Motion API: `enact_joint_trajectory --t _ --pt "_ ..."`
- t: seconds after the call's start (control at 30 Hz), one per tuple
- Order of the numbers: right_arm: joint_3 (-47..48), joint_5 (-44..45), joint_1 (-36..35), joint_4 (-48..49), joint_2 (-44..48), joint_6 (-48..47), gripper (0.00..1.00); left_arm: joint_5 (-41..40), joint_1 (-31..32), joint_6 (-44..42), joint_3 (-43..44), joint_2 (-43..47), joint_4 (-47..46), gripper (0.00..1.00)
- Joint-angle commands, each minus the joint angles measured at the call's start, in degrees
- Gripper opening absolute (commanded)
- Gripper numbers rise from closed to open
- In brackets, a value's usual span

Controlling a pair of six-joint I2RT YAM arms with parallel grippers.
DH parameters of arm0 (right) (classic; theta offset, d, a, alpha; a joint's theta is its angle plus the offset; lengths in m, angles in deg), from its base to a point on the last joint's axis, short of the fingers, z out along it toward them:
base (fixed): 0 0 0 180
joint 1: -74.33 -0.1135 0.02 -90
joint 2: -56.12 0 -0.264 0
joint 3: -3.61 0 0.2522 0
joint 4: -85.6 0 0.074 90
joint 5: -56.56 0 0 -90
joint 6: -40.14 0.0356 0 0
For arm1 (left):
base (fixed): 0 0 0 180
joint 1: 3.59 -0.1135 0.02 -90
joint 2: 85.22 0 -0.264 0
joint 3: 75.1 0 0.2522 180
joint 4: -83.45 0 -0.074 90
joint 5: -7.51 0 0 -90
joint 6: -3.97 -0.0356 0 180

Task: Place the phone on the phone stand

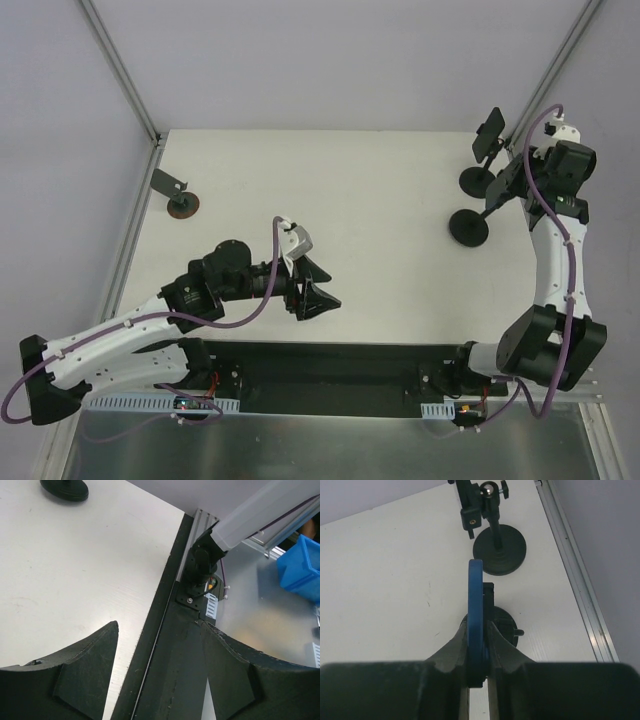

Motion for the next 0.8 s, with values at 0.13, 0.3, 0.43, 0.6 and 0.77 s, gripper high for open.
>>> enact_joint_trajectory --t 0.13,0.3,0.43,0.6,0.77 --pt "9.72 -4.39 -0.18 5.59 -4.42 -5.99 0.00 13.75 -13.49 0.60 5.29 -2.95 -1.16 0.66" --pt "13.05 -2.62 -0.18 5.15 -6.62 -10.21 0.01 16.82 -16.15 -0.01 6.61 -5.15 -1.08 0.66" --pt "16.31 -3.59 -0.18 5.15 -10.65 -11.80 0.00 19.37 -17.64 -0.45 7.75 -7.96 -1.08 0.66" --pt "16.93 -5.78 -0.45 5.42 -13.30 -12.06 0.01 20.34 -19.49 -0.54 9.07 -10.34 -1.43 0.65" --pt "14.21 -4.92 -2.64 5.15 -13.30 -15.40 0.04 20.96 -20.37 0.51 9.34 -11.14 -1.78 0.65"
